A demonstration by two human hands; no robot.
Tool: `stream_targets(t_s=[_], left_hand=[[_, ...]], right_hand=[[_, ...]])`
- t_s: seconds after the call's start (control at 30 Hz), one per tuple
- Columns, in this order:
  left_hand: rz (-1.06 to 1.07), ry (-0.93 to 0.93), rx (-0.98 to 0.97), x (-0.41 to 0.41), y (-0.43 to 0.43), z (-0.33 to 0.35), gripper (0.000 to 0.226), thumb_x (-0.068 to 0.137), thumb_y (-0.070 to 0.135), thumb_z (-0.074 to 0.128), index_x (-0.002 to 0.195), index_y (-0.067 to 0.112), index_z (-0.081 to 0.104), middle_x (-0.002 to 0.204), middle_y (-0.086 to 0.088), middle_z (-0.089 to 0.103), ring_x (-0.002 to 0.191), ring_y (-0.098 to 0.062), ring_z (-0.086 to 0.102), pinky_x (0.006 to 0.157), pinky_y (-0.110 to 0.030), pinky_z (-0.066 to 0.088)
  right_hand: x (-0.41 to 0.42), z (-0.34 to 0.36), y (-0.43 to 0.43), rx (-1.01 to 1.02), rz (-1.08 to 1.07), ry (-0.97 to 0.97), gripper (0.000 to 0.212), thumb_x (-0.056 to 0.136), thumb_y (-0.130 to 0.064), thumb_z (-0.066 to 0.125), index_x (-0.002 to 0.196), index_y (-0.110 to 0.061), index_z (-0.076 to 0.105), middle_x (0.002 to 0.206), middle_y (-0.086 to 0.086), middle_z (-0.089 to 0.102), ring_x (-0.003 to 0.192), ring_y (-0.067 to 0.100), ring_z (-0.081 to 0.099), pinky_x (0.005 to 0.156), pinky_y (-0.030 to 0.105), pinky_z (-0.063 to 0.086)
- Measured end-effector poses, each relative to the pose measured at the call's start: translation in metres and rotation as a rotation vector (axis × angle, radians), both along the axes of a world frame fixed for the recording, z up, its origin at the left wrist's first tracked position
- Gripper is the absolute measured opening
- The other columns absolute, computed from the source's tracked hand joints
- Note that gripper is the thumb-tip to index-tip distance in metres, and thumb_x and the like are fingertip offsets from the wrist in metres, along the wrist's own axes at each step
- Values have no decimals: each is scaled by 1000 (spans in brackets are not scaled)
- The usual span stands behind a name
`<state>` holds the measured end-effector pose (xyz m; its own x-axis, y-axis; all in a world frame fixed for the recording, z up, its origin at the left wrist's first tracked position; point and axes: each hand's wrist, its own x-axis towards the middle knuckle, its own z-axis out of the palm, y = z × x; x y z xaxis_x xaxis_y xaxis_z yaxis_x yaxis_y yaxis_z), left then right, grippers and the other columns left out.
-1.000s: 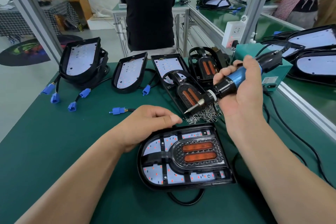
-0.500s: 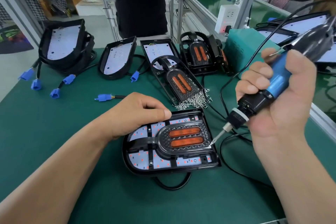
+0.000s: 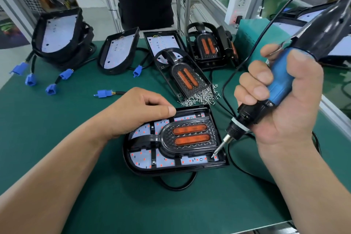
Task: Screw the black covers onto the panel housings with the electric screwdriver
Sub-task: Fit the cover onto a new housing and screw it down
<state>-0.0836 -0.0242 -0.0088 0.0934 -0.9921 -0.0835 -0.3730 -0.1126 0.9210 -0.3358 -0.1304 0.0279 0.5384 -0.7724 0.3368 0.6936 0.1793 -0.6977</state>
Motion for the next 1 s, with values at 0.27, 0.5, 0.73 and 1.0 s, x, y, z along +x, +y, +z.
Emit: stream_targets(t_s=[0.27,0.5,0.73,1.0], left_hand=[[11,-31,-7,-1,-1,0,25,82,47,79,88,24,85,91,2,79,85,-10,73,81,-27,56],[18,-103,-32,-6,1,2,21,85,47,77,88,27,83,89,-3,78,82,-13,68,87,-50,57],[7,-113,-54,-6,2,2,31,82,56,74,90,27,83,90,-9,75,80,-18,63,83,-57,54],[2,-87,-69,-6,3,2,29,84,53,76,89,25,83,90,-13,74,78,-17,61,78,-50,53]], right_hand=[[0,3,4,-99,42,7,42,83,-40,78,108,-15,57,70,-5,49,49,7,47,50,24,42],[2,9,8,-168,222,-77,44,83,-34,84,108,-8,57,65,0,50,43,10,47,46,22,41],[6,8,5,-182,290,-11,40,86,-34,82,98,-12,51,65,-3,52,44,8,49,46,22,42],[10,4,2,-158,335,-6,42,85,-29,82,100,-10,48,65,-3,52,44,8,50,46,22,43]])
